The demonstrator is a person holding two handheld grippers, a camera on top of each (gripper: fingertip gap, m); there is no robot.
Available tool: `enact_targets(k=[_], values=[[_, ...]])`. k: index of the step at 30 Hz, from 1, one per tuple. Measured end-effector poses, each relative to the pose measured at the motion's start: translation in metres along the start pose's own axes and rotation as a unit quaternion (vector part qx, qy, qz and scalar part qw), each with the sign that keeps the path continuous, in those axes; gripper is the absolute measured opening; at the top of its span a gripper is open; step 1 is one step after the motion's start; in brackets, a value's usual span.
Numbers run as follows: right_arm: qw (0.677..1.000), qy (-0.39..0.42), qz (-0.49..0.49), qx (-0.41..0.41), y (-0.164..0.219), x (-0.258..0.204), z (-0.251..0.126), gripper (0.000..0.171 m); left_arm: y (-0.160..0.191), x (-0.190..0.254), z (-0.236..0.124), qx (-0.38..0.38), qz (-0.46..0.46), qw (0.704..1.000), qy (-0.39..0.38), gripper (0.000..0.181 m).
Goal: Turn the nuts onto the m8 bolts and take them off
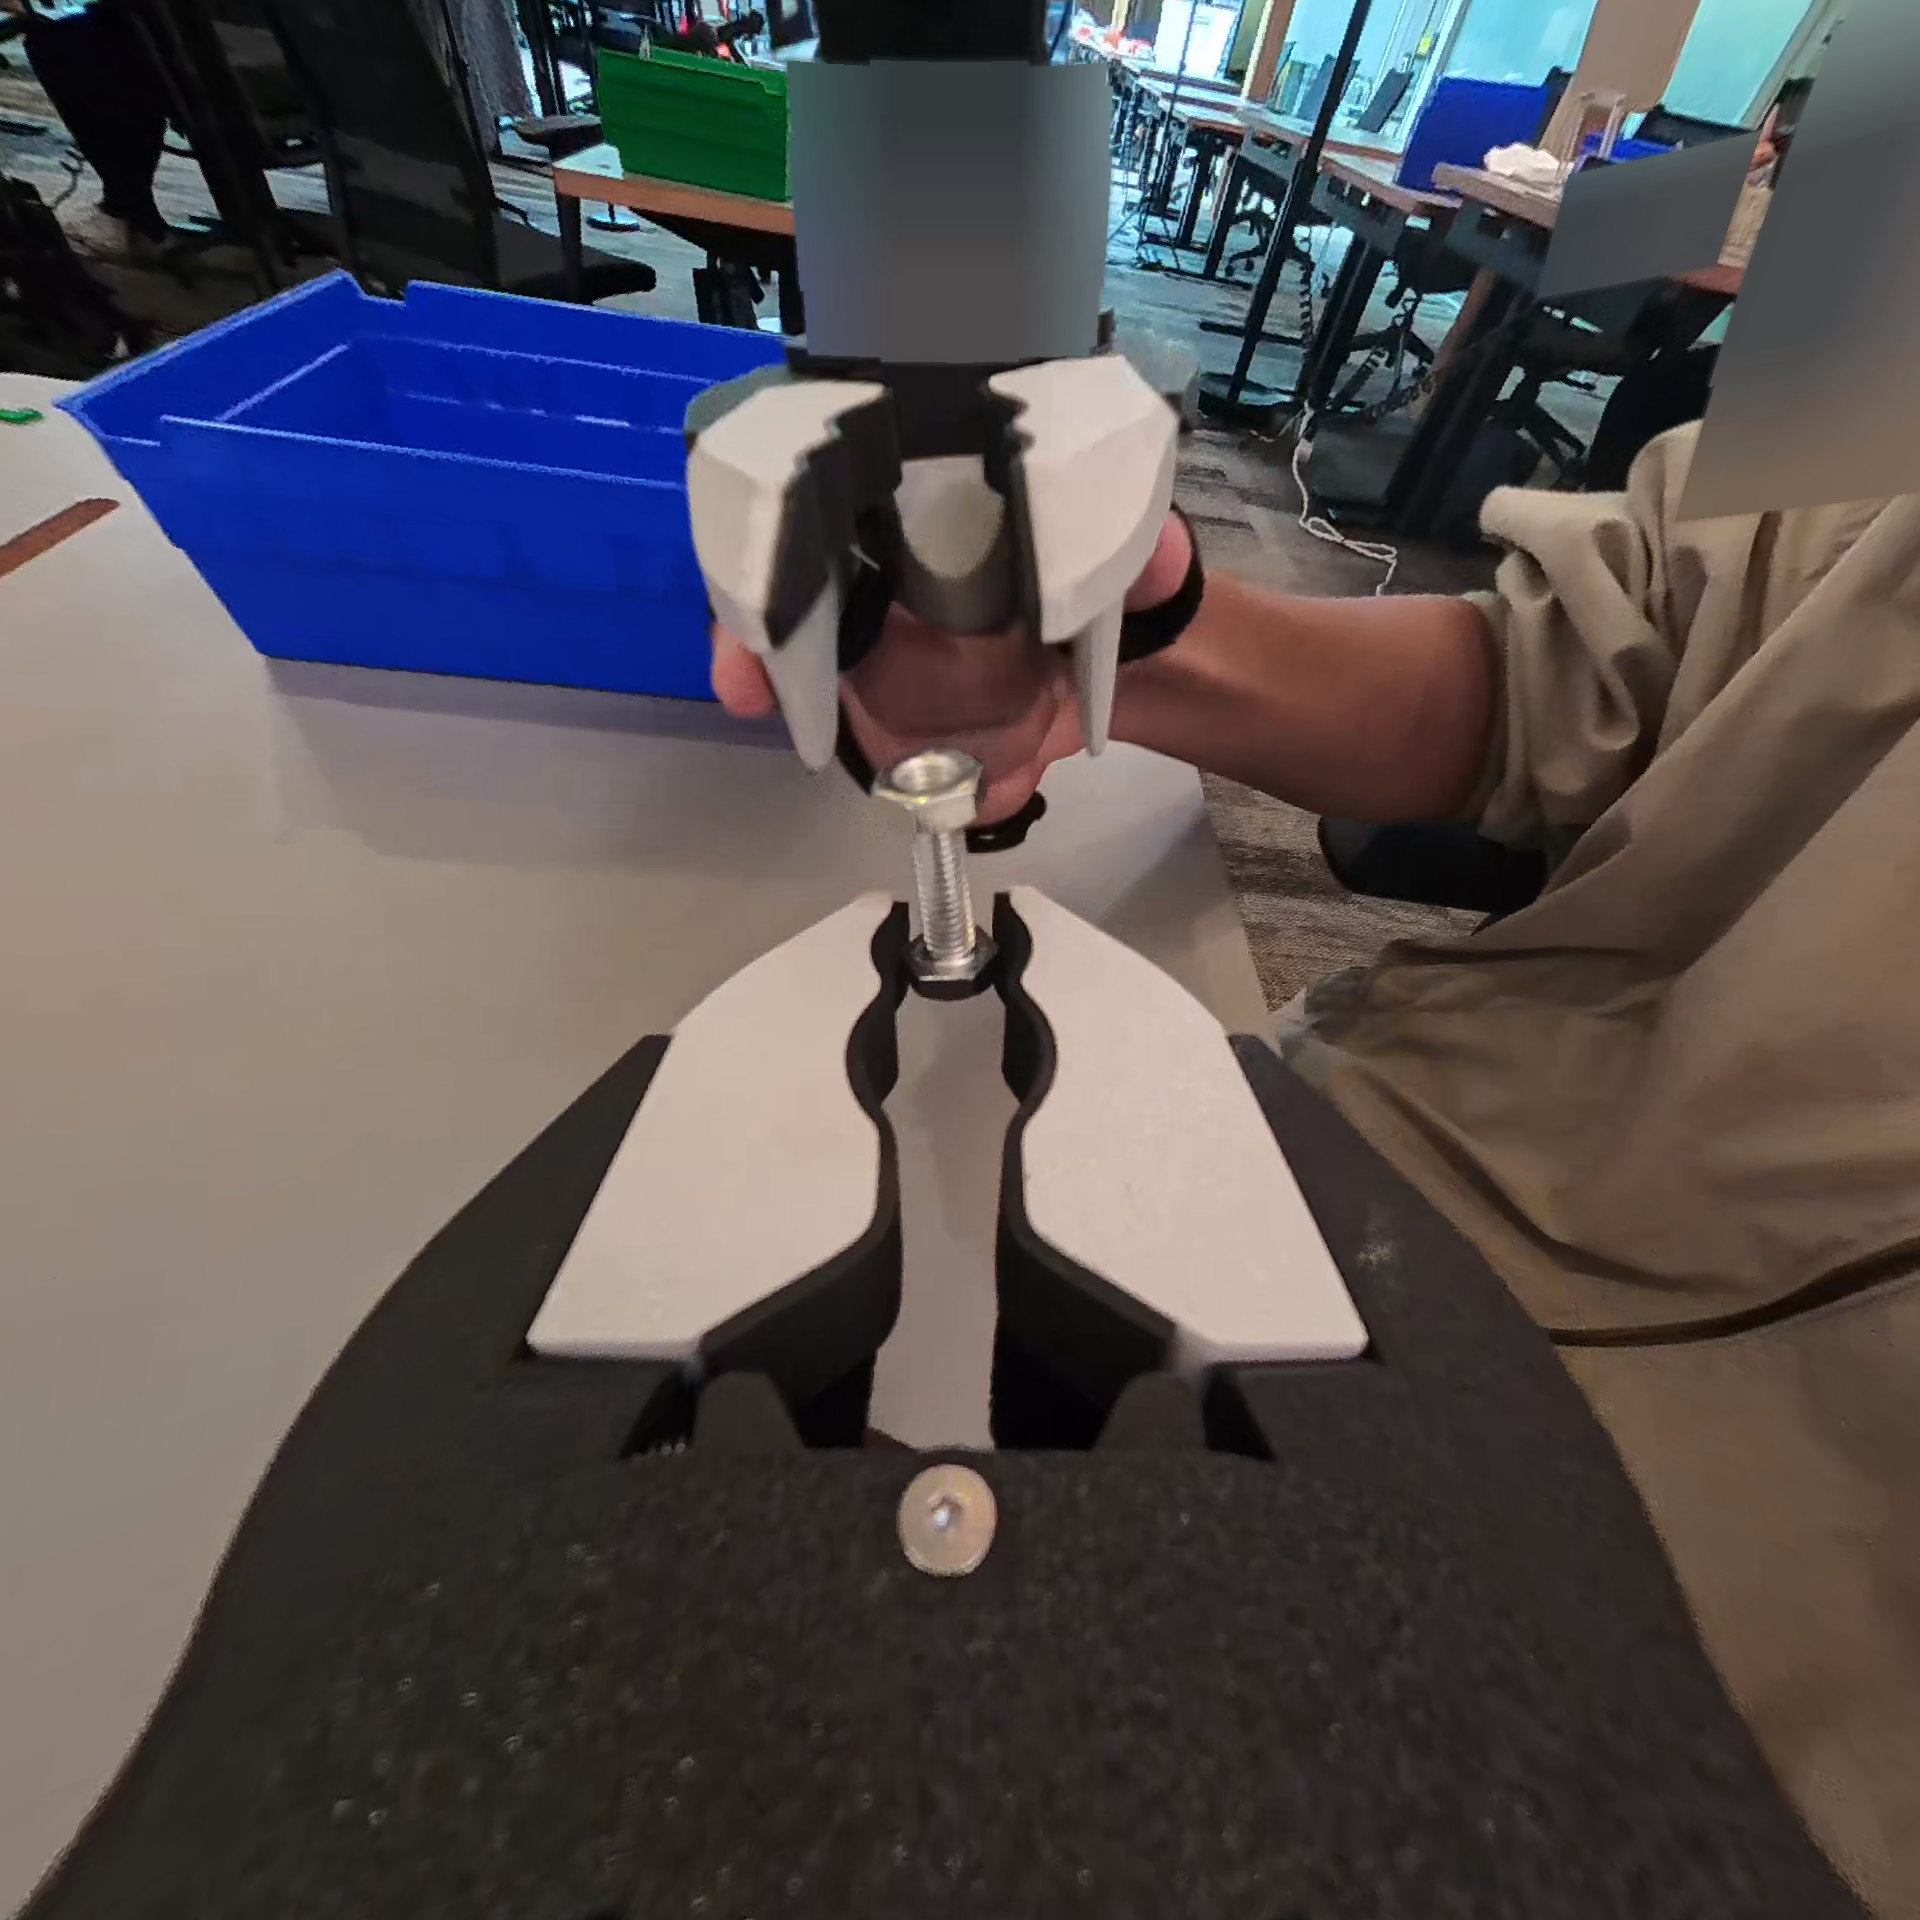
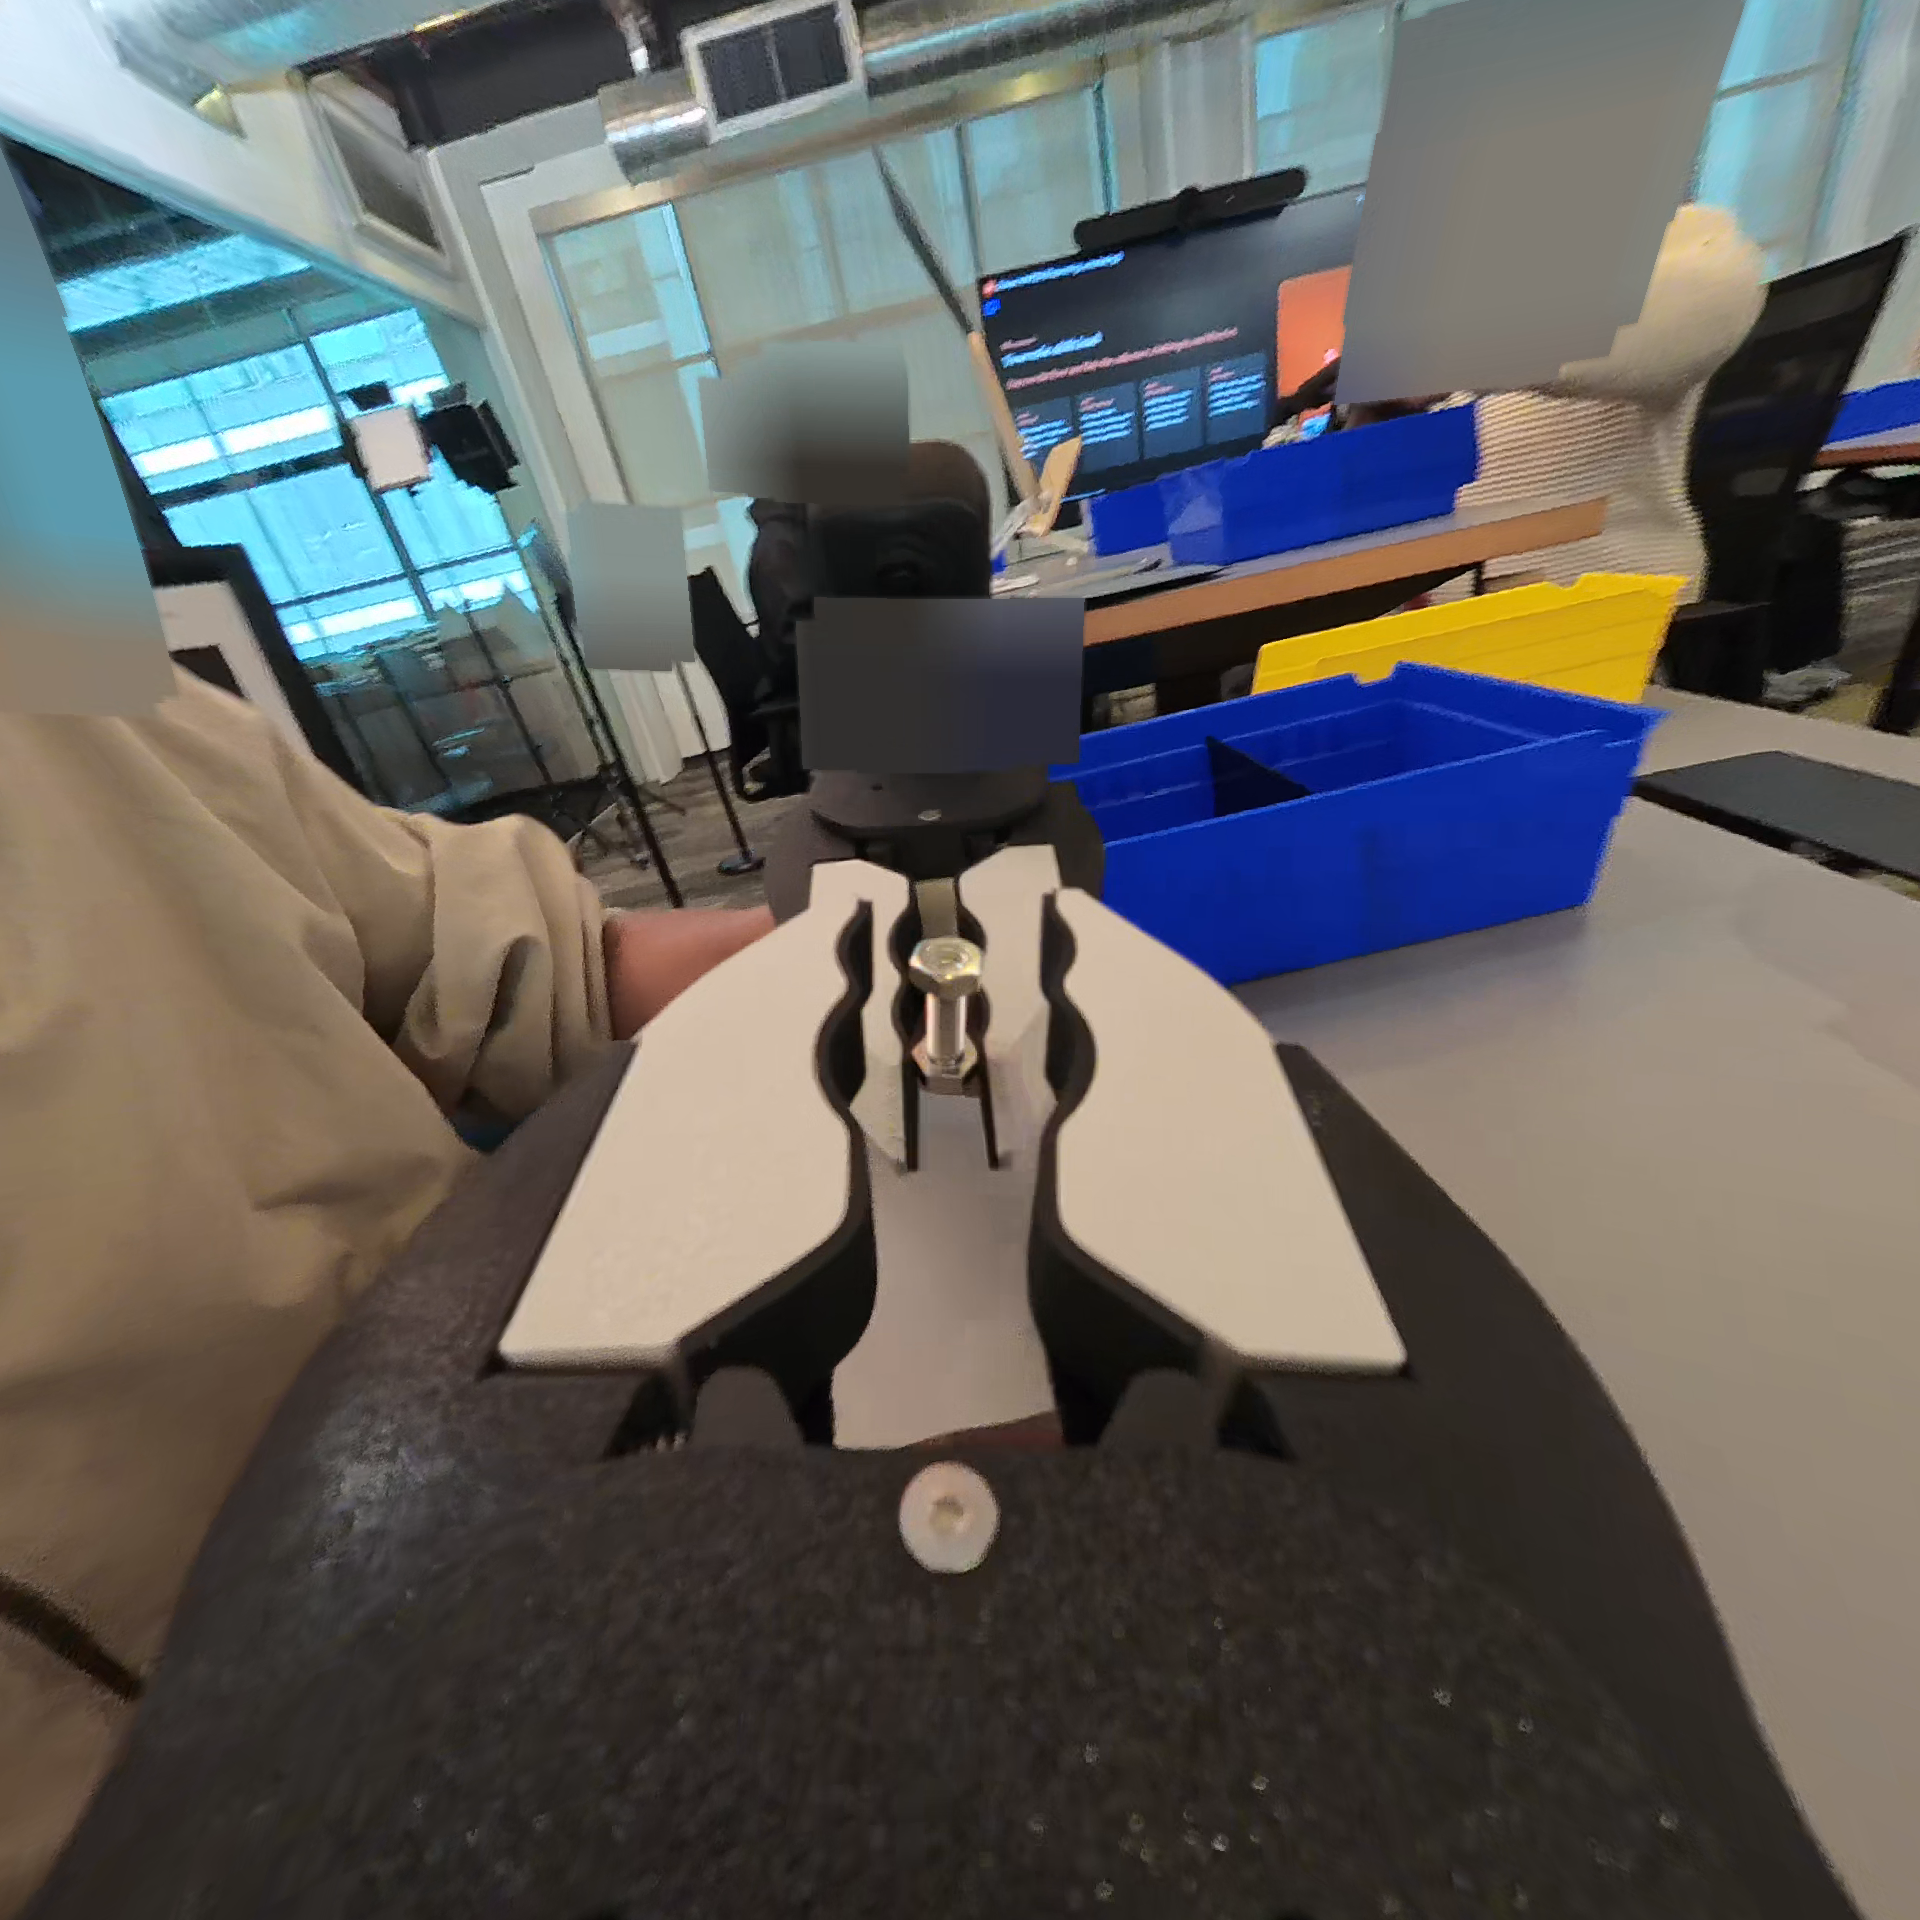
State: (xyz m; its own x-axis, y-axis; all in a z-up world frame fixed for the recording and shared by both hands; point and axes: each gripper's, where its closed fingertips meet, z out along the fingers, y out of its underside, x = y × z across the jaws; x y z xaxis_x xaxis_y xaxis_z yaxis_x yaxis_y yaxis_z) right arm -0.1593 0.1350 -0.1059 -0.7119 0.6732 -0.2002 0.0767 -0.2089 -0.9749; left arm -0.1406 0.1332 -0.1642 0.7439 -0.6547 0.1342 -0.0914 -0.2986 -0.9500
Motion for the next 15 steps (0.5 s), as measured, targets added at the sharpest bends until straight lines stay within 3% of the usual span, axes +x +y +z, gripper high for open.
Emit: enact_targets(k=[5,15], values=[[0.999,0.038,0.001,-0.015,0.014,0.011,-0.008,0.041,0.003,-0.019,0.0,-0.002,0.017,1.0,-0.021,0.015],[0.999,0.022,-0.008,-0.041,0.03,0.006,0.008,0.015,0.01,-0.012,0.008,-0.013,0.046,0.999,-0.02,0.015]])
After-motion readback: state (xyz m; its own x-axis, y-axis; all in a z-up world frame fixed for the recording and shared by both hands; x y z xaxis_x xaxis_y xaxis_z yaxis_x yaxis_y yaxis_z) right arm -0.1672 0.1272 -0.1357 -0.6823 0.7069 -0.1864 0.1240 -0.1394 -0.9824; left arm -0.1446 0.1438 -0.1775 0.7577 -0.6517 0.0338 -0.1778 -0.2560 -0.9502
